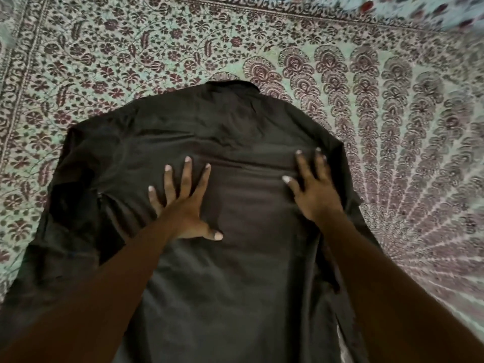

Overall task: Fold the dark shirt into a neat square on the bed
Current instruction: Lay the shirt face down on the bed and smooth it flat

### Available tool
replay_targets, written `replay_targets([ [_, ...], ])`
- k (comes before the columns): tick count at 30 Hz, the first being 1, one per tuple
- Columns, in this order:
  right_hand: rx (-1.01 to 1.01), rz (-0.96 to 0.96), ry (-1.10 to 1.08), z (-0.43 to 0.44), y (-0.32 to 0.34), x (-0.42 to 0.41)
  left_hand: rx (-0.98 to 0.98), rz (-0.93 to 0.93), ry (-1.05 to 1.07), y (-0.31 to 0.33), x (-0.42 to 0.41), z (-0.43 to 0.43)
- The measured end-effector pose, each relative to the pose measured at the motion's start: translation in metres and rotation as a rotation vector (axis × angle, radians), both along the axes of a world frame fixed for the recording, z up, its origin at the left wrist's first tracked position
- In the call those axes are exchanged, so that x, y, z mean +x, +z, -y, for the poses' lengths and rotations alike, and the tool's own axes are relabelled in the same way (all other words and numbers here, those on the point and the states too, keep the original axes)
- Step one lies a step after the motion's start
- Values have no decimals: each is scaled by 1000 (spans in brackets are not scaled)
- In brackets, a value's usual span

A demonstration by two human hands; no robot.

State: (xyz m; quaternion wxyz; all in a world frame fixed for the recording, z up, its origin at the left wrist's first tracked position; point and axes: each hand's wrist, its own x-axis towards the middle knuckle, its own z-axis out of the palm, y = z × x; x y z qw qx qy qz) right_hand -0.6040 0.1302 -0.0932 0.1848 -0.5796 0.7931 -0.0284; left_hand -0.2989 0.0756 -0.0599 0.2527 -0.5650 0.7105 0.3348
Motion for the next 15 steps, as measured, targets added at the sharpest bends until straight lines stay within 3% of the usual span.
replay_targets([
  [3, -16, 40, -39, -4, 19, -34, 47, 28, 30, 9, -5, 3],
  [6, -397, 46, -54, -21, 46, -41, 81, 72, 44, 16, -12, 3],
  [9, -655, 50, -341, -54, 55, -42, 103, 111, 54, 22, -17, 6],
  [11, -519, -57, -596, -72, 51, -44, 124, 133, 43, 25, -19, 7],
  [13, -129, -31, -808, -87, 42, -44, 139, 146, 51, 28, -22, 7],
  [15, 44, 88, -793, -95, 37, -52, 142, 158, 59, 31, -25, 7],
])
